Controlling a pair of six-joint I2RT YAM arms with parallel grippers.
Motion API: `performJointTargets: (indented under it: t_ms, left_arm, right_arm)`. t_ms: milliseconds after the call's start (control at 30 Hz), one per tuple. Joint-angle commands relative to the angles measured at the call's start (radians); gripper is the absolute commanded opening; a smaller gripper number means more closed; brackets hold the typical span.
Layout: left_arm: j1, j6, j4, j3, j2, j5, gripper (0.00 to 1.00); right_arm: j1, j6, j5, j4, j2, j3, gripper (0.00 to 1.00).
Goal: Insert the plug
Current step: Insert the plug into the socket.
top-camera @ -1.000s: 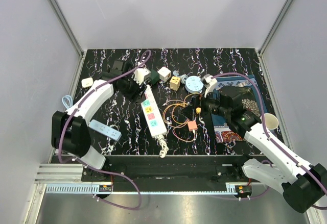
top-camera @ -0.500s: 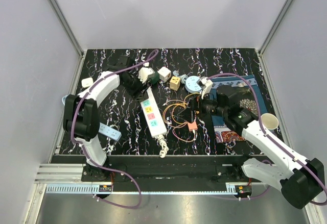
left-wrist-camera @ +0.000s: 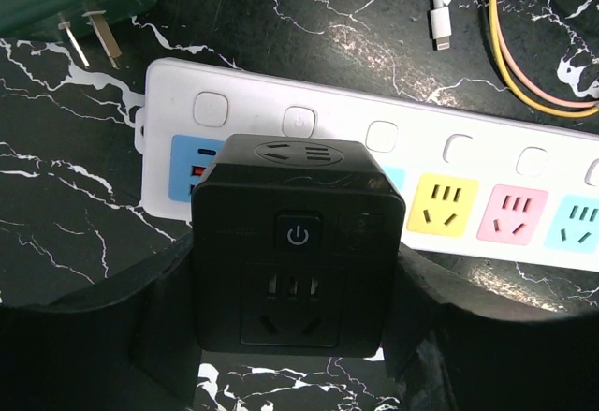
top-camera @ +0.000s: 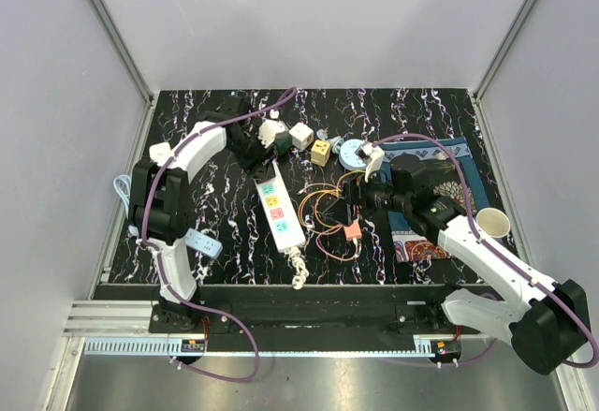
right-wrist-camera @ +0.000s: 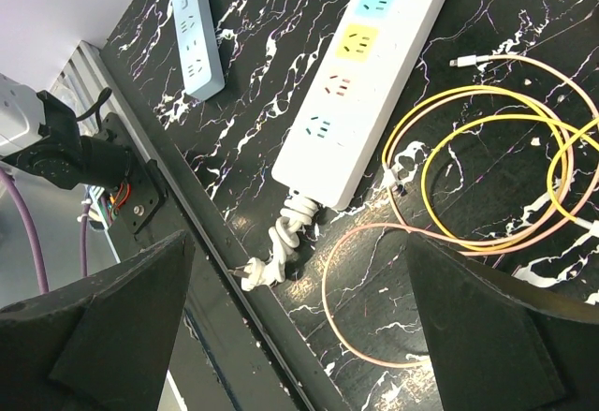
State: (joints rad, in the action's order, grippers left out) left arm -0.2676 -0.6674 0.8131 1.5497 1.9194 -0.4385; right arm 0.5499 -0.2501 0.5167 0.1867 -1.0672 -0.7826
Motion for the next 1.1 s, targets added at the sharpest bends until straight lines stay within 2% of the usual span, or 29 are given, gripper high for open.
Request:
performJointTargets:
  t_ms: [0, 300, 567, 733, 1067]
  left_arm:
    - [0.001, -0.041, 0.008, 0.055, 0.012, -0.022, 0.00]
    - [-0.001, -0.049, 0.015, 0.061, 0.036, 0.020, 0.00]
    - [-0.001, -0.063, 0.047, 0.070, 0.041, -0.037, 0.00]
    - [-0.002, -0.073, 0.063, 0.078, 0.059, 0.000, 0.00]
    - [-0.002, -0.084, 0.063, 0.090, 0.012, -0.032, 0.00]
  right_arm:
    - [0.002, 0.017, 0.014, -0.010, 0.000, -0.049, 1.00]
    - [0.001, 0.023, 0.011, -0.010, -0.007, -0.049, 1.00]
    - [0.002, 0.026, 0.020, -0.012, -0.016, -0.050, 1.00]
    - [0.002, 0.028, 0.025, -0.013, -0.017, -0.053, 1.00]
    - [0.002, 0.029, 0.032, -0.013, -0.019, -0.055, 1.00]
